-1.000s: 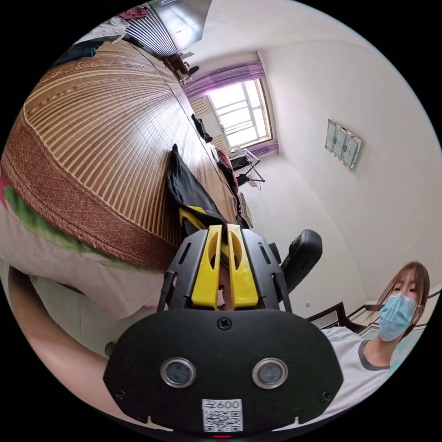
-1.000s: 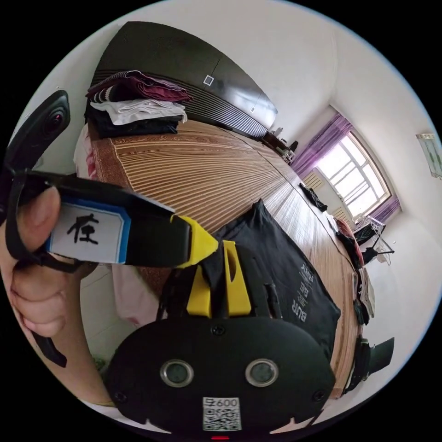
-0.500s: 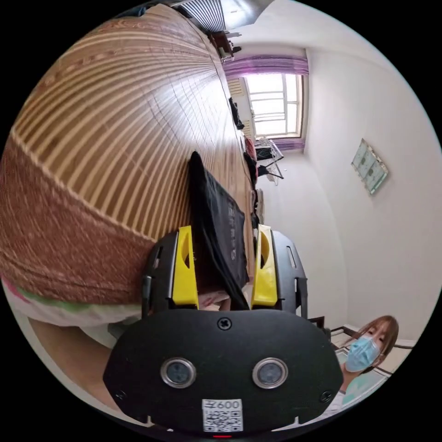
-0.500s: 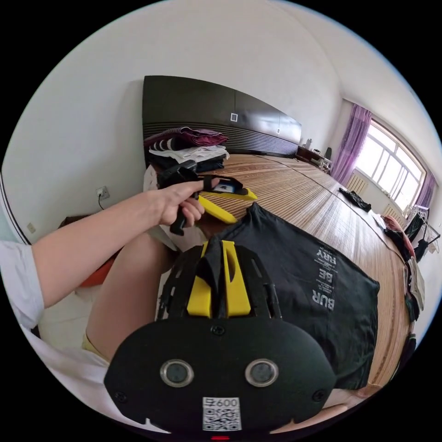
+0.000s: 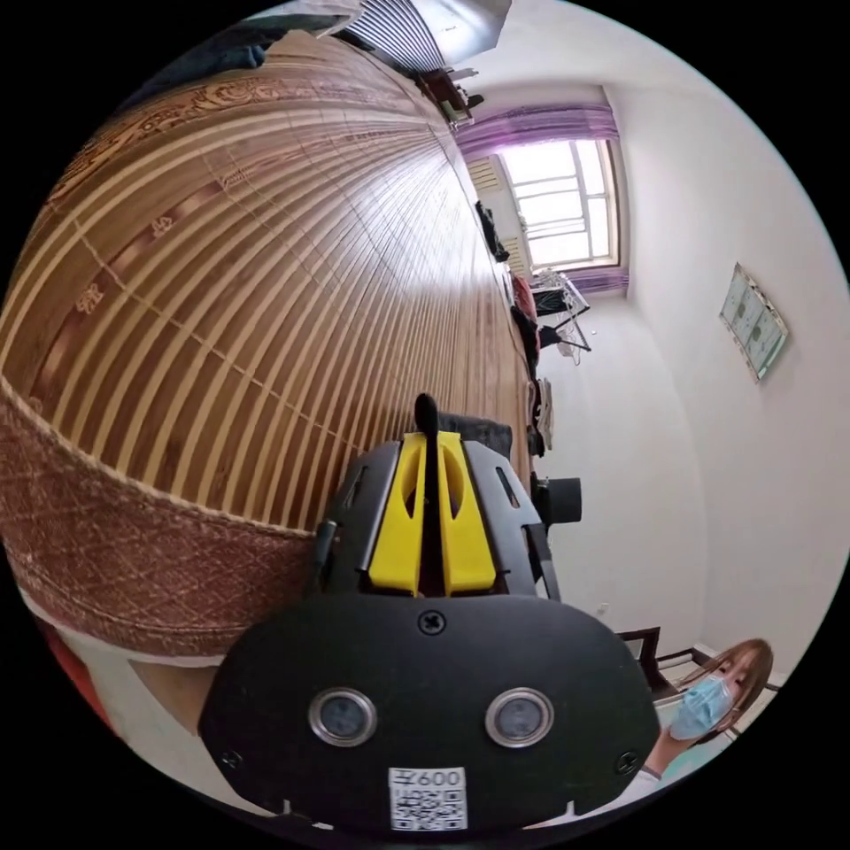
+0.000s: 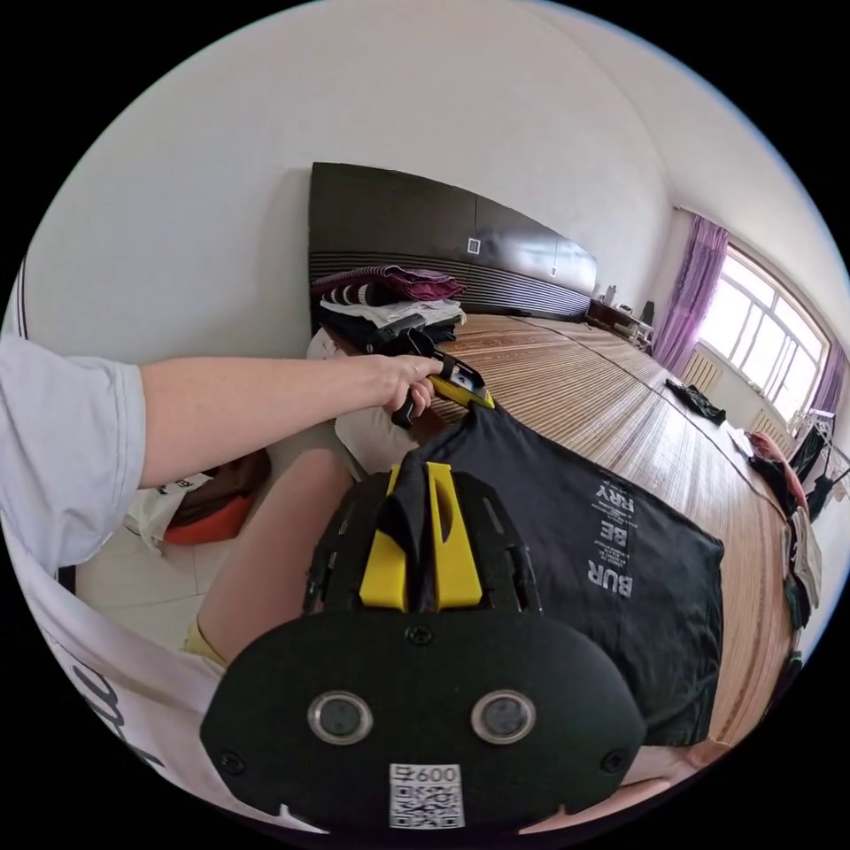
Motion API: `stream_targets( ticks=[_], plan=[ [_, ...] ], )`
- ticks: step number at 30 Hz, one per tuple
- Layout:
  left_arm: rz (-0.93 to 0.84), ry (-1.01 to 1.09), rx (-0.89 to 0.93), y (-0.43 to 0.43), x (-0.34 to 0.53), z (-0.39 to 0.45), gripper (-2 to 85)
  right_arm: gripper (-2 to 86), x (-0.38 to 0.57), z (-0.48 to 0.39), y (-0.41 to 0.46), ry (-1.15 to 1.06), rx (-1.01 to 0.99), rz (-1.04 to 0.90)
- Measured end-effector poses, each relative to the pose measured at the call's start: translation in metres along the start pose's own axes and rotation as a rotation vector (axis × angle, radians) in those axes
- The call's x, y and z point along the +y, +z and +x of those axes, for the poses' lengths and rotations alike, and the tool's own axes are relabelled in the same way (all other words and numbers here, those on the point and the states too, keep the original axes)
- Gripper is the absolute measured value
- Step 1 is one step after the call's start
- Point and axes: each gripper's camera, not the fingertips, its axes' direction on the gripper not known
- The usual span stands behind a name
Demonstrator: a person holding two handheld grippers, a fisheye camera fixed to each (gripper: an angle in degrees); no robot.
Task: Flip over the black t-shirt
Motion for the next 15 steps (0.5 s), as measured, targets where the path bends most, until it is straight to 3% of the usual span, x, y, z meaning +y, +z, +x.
stream_targets(
  ticks=[3,9,15],
  plan=[
    [0.051,0.011,0.036,-0.006,0.005,0.012,1.9,-0.7,-0.006,-0.001,-0.015,-0.030,-0.015,0.017],
    [0.104,0.050,-0.093,-0.026,-0.001,0.078,1.5,-0.7,-0.037,0.003,-0.056,-0.053,-0.037,0.125],
    [0.178,0.081,-0.104,-0.018,0.001,0.162,1.4,-0.6,-0.047,0.064,-0.121,0.188,-0.132,0.309]
  ],
)
